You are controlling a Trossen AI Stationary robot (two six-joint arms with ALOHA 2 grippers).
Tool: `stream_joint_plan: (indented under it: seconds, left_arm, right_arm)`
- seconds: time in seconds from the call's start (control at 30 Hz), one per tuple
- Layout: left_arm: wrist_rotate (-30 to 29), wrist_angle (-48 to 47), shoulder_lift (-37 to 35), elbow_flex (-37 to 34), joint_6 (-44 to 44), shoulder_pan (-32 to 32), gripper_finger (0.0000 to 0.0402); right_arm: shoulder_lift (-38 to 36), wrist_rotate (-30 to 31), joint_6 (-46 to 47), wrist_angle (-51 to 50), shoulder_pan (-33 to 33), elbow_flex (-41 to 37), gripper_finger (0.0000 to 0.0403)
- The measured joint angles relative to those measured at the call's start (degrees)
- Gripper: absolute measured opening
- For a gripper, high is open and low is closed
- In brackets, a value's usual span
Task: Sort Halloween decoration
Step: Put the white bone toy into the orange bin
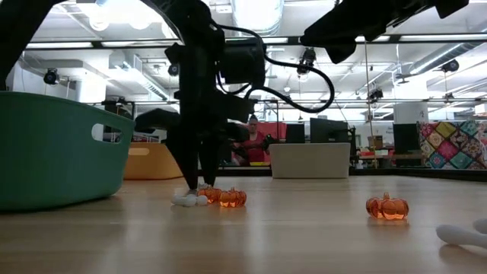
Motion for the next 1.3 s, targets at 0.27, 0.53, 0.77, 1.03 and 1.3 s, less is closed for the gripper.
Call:
stream_joint_plan:
  seconds: [0.27,0.53,0.77,1.03,1.3]
  left_arm:
    - [0.2,0.4,0.2,0.1,-0.2,0.6,0.0117]
    - [-0.3,1.2,0.2,0.0,-0.4,0.9,0.0019]
    - [-0.3,-0.5,0.3,1.5,-1.5,0.9,0.0003]
    - [-0.3,-7.8,-0.3,7.4,-1.8,1.0,0.0001]
    - [-0.2,-14.1,-2.0,14.5,-1.3,1.8,0.0000]
  right_arm:
    - [0.0,0.0,0.0,0.0,0.0,0.0,0.0067]
    - [0.0,0.0,0.1,0.0,0.0,0.0,0.0067]
    - [0.0,0.0,0.1,0.0,0.0,0.0,0.0067]
    - [0.0,0.0,0.1,0.0,0.0,0.0,0.0067]
    - [0.0,0.2,0.1,0.0,0.0,0.0,0.0067]
